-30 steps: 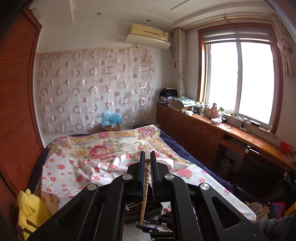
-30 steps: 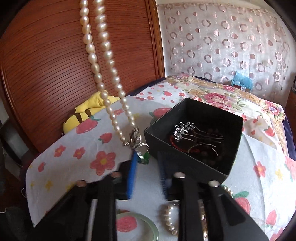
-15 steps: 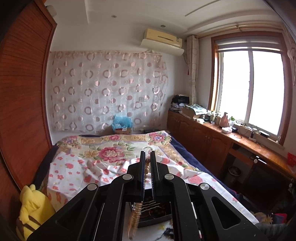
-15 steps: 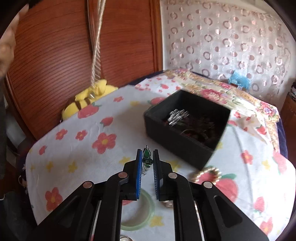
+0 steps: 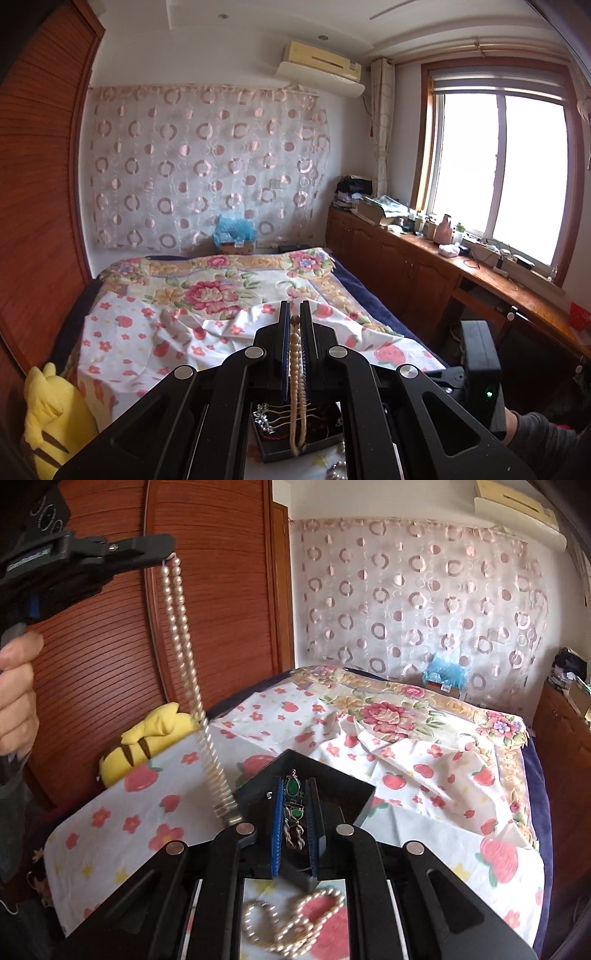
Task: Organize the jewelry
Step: 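Drop the green-pendant necklace into the box with the right gripper while the left gripper releases the pearls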
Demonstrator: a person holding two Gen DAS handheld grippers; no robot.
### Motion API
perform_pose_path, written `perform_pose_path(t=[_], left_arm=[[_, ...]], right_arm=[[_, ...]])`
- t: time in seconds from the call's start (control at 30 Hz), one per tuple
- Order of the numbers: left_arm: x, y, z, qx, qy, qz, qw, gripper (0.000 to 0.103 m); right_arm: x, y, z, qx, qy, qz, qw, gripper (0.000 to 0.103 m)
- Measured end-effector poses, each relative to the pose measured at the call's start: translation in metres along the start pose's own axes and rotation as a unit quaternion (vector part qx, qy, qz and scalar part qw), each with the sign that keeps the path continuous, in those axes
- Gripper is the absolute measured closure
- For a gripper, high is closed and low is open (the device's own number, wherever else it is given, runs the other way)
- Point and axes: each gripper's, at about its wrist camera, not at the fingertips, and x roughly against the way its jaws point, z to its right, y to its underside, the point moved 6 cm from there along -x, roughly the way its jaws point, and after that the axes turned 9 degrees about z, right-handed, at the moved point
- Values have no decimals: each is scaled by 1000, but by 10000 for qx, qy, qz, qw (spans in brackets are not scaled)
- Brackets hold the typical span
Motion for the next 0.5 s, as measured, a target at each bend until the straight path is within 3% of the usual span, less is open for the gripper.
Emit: perform_pose_path(t=[0.4,0.5], left_arm=[[-68,67,-23,62,-163,-937,9954,98],[-74,75,-24,50,-182,-1040,9944,98]], right_arm=[[-47,25,17,-144,77,-324,9993,88],[-47,25,21,-179,69,-310,9993,76]])
